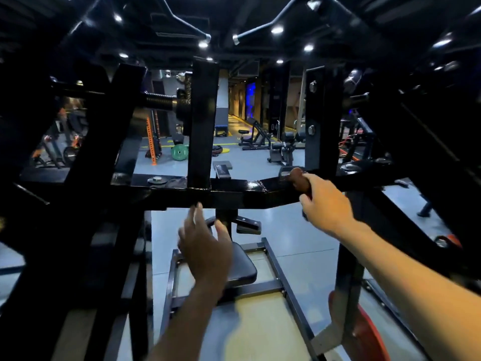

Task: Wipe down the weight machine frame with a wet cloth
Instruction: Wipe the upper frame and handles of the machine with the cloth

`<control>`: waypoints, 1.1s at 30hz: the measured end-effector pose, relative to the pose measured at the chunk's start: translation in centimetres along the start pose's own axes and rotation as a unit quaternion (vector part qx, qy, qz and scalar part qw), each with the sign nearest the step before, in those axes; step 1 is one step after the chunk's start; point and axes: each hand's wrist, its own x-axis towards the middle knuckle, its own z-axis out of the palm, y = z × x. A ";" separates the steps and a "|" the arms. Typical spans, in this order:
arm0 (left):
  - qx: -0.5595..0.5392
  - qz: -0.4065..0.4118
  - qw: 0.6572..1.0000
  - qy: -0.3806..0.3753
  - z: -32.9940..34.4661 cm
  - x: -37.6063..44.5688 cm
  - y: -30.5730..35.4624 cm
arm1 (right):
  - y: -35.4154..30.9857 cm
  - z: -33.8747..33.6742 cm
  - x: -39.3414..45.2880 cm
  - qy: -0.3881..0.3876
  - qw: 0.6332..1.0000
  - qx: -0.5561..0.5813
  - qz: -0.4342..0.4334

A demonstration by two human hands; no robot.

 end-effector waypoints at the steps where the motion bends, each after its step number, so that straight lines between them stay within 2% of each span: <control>1: -0.047 -0.024 0.998 -0.036 0.2 -2.5 0.0 | -0.7 0.4 -1.8 0.015 0.991 0.118 0.064; 2: -0.098 -0.064 0.989 -0.095 0.7 -4.6 0.0 | -1.2 0.6 -3.7 0.018 0.958 0.253 0.134; 3: -0.143 -0.117 0.970 -0.157 1.0 -7.0 0.0 | -1.3 0.7 -6.5 -0.006 0.896 0.399 0.196; 5: -0.207 -0.211 0.923 -0.247 1.1 -9.8 0.5 | -1.3 0.8 -10.7 -0.080 0.718 0.637 0.269; 6: -0.229 -0.255 0.898 -0.275 0.9 -11.1 0.9 | -0.8 0.8 -12.8 -0.102 0.633 0.707 0.297; 7: -0.244 -0.292 0.874 -0.303 1.0 -12.6 1.2 | -0.2 0.7 -14.8 -0.104 0.570 0.748 0.324; 11: -0.318 -0.418 0.751 -0.399 0.0 -19.3 3.2 | 3.0 -0.2 -22.9 -0.068 0.391 0.817 0.418; 12: -0.331 -0.448 0.714 -0.425 0.0 -20.7 3.9 | 3.7 -0.7 -24.7 -0.057 0.367 0.826 0.424; 13: -0.341 -0.474 0.674 -0.453 0.0 -21.9 4.6 | 4.3 -1.4 -26.3 -0.047 0.359 0.829 0.426; 14: -0.349 -0.485 0.642 -0.480 0.0 -22.9 5.3 | 5.0 -2.0 -27.6 -0.039 0.369 0.824 0.428; 15: -0.351 -0.475 0.629 -0.506 0.1 -23.6 6.0 | 5.5 -2.7 -28.7 -0.034 0.387 0.814 0.431; 16: -0.345 -0.448 0.634 -0.527 0.0 -24.7 7.1 | 6.4 -3.6 -29.9 -0.023 0.407 0.804 0.432; 18: -0.334 -0.379 0.681 -0.531 0.0 -26.6 9.1 | 7.7 -4.6 -31.9 -0.021 0.447 0.784 0.430; 21: -0.299 -0.304 0.765 -0.483 0.6 -29.5 11.0 | 9.7 -6.2 -34.5 -0.037 0.497 0.760 0.418; 23: -0.271 -0.243 0.804 -0.471 0.7 -31.3 12.5 | 11.6 -7.5 -36.1 -0.035 0.526 0.755 0.391; 25: -0.220 -0.155 0.845 -0.461 0.5 -32.8 14.1 | 13.1 -8.6 -37.3 -0.029 0.571 0.732 0.371; 27: -0.194 -0.062 0.869 -0.451 0.1 -33.6 15.1 | 14.7 -9.2 -38.4 -0.023 0.619 0.689 0.375; 29: -0.204 0.014 0.866 -0.457 0.3 -33.9 15.6 | 16.1 -9.8 -39.7 -0.039 0.684 0.617 0.387; 31: -0.156 0.068 0.858 -0.485 0.8 -34.1 15.9 | 16.9 -10.6 -41.0 -0.083 0.770 0.504 0.382; 33: -0.118 0.086 0.842 -0.519 0.9 -34.4 16.1 | 17.3 -12.0 -42.0 -0.114 0.831 0.416 0.351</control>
